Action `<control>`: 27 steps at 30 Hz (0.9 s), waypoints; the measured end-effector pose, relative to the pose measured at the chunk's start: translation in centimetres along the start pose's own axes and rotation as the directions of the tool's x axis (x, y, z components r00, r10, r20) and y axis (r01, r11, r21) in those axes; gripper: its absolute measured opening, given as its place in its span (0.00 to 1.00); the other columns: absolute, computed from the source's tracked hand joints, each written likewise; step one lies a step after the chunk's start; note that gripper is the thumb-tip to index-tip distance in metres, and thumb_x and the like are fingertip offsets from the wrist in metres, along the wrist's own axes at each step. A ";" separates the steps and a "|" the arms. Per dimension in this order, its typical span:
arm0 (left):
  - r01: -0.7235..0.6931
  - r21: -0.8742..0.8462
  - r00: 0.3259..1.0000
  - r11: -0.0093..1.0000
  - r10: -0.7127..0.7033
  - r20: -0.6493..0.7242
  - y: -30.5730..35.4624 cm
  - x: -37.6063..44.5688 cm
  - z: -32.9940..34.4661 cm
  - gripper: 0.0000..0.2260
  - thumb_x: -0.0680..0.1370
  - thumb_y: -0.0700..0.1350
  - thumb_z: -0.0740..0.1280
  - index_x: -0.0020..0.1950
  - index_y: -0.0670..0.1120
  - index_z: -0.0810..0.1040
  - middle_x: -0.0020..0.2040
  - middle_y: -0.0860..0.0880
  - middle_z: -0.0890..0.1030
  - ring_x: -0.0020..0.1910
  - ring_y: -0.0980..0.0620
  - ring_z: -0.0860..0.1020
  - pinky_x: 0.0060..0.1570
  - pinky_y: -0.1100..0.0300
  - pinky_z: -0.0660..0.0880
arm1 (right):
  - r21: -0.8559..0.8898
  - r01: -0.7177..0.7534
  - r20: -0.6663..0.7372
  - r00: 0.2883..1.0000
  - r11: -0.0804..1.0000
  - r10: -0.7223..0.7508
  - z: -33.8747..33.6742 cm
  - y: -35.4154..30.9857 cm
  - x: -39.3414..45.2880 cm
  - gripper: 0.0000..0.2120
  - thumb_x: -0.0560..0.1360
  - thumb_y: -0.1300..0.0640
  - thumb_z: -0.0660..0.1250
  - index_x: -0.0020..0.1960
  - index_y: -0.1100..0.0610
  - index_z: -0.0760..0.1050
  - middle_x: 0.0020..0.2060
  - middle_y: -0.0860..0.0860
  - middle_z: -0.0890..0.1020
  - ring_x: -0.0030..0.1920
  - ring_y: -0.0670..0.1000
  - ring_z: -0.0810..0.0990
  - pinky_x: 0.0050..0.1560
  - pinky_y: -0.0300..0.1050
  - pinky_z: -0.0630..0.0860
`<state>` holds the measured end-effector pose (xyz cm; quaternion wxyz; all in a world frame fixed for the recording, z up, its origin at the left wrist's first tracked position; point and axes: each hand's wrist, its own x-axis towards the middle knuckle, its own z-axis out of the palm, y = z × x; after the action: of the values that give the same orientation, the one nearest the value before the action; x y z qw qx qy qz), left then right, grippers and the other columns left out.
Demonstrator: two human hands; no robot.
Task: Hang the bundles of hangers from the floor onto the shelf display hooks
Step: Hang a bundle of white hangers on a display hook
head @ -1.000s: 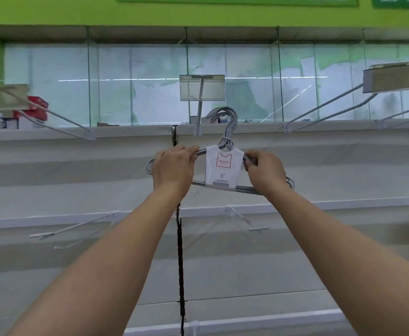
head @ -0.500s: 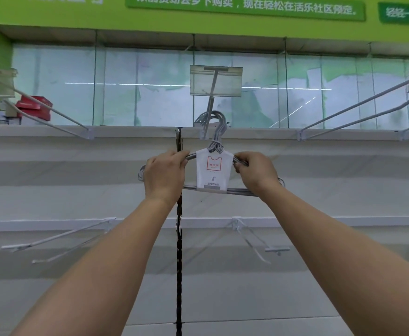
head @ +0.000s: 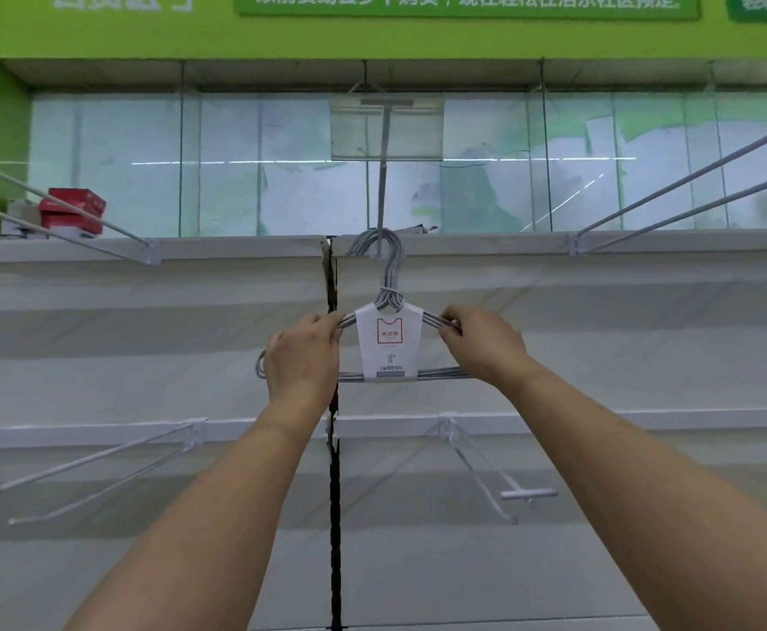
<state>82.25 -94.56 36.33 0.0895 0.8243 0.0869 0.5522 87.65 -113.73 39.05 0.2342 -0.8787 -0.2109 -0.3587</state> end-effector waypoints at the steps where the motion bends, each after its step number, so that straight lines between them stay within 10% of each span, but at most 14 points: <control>1: 0.006 0.015 1.000 1.000 -0.006 0.002 0.1 0.1 0.3 0.15 0.83 0.47 0.55 0.66 0.54 0.74 0.54 0.50 0.79 0.49 0.44 0.76 0.45 0.57 0.66 | -0.028 0.007 0.005 1.000 1.000 -0.007 0.2 0.5 0.3 0.12 0.81 0.55 0.55 0.59 0.52 0.75 0.50 0.53 0.80 0.53 0.58 0.76 0.49 0.47 0.66; 20: 0.089 0.078 0.989 0.993 -0.097 0.110 -0.1 3.1 5.5 0.15 0.83 0.45 0.53 0.66 0.52 0.74 0.56 0.45 0.78 0.53 0.42 0.75 0.43 0.55 0.66 | -0.111 0.015 -0.066 0.998 0.994 -0.022 4.5 3.7 3.9 0.15 0.83 0.52 0.52 0.56 0.55 0.76 0.51 0.56 0.77 0.52 0.59 0.76 0.45 0.47 0.65; 27: 0.086 0.047 0.988 0.995 -0.091 0.123 0.3 2.1 5.6 0.18 0.82 0.45 0.55 0.73 0.48 0.65 0.64 0.43 0.75 0.62 0.42 0.71 0.59 0.50 0.66 | -0.083 -0.009 -0.081 0.997 0.996 0.003 5.2 4.3 2.1 0.17 0.82 0.51 0.53 0.68 0.53 0.68 0.63 0.54 0.73 0.65 0.57 0.68 0.66 0.50 0.60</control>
<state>88.21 -94.60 36.14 0.1023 0.8542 0.1291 0.4931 94.09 -113.79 36.17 0.2066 -0.8730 -0.1834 -0.4018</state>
